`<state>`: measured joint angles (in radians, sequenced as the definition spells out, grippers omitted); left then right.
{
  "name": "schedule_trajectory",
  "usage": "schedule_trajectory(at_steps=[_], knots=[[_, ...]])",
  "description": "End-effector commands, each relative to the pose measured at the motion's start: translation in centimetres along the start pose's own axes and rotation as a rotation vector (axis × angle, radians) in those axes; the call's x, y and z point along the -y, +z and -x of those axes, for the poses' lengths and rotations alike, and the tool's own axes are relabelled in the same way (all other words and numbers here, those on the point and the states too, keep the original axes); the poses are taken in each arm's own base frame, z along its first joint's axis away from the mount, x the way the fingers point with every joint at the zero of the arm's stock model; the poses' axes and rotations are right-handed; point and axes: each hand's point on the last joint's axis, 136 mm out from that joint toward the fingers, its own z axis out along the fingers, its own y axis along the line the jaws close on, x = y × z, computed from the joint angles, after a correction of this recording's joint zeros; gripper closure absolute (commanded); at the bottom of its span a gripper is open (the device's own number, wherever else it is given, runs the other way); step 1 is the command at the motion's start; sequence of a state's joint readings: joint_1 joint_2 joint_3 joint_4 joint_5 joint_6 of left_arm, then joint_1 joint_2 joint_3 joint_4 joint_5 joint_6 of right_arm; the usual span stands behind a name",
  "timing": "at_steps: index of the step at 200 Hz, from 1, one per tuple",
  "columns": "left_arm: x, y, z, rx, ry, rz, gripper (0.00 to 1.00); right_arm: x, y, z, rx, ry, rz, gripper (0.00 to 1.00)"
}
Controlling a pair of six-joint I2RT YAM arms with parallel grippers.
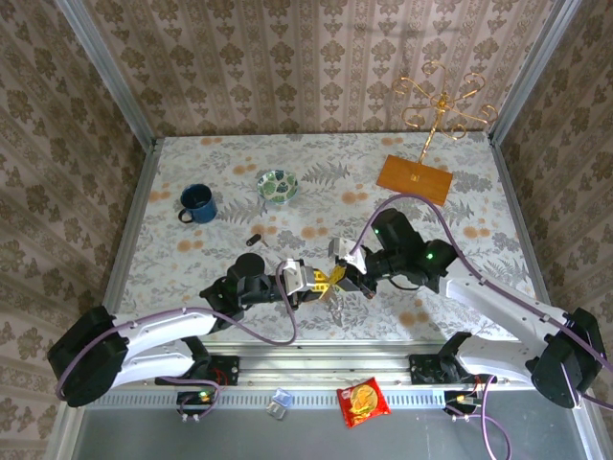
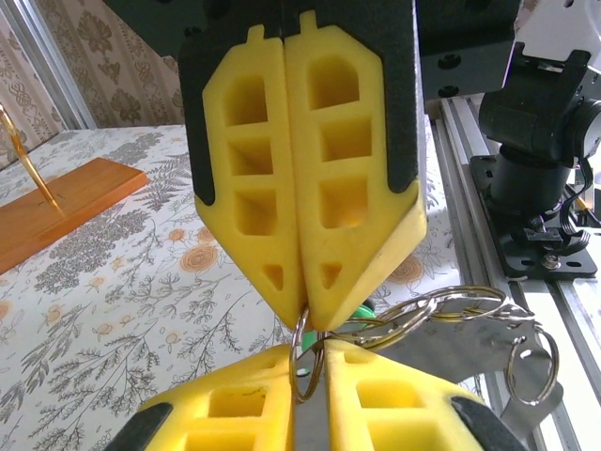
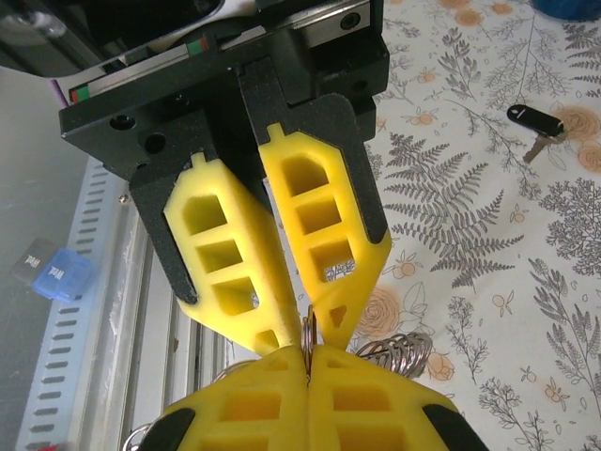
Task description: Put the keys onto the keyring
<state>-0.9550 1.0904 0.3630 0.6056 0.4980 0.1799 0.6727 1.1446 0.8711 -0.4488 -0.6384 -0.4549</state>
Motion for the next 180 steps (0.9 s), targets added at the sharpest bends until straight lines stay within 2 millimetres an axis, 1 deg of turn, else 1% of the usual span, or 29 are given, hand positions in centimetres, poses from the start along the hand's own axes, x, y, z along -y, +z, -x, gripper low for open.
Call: schedule_trajectory(at_steps=[1,8,11,15,63,94,123,146,176,180], knots=[[-0.1,0.0,1.4,0.005,0.023,-0.004,0.83,-0.2,-0.5,0.4,-0.035,-0.048,0.008,1.00],[-0.1,0.0,1.2,-0.002,0.023,-0.006,0.82,-0.2,-0.5,0.7,-0.035,-0.062,0.003,1.00],[-0.1,0.0,1.2,-0.005,0.021,-0.007,0.82,-0.4,-0.5,0.2,-0.055,-0.054,0.010,1.00],[0.0,0.0,1.1,-0.008,0.022,-0.009,0.82,-0.4,-0.5,0.1,-0.062,-0.055,0.012,1.00],[0.1,-0.2,1.1,-0.021,0.029,-0.014,0.78,-0.4,-0.7,0.0,-0.128,-0.112,-0.012,1.00],[0.1,-0.2,1.5,-0.009,0.031,-0.019,0.78,-0.5,-0.3,-0.2,-0.166,-0.138,-0.014,1.00],[0.0,-0.1,1.6,-0.010,0.031,-0.022,0.79,-0.7,0.1,0.4,-0.173,-0.160,-0.008,1.00],[0.0,0.1,1.2,-0.026,0.026,-0.025,0.84,-1.1,0.3,1.1,-0.154,-0.173,0.006,1.00],[0.1,0.2,0.9,-0.040,0.018,-0.032,1.00,-1.3,0.2,1.6,-0.117,-0.160,0.007,1.00],[0.1,0.2,0.9,-0.040,0.019,-0.034,1.00,-1.2,0.0,1.7,-0.110,-0.158,0.000,1.00]])
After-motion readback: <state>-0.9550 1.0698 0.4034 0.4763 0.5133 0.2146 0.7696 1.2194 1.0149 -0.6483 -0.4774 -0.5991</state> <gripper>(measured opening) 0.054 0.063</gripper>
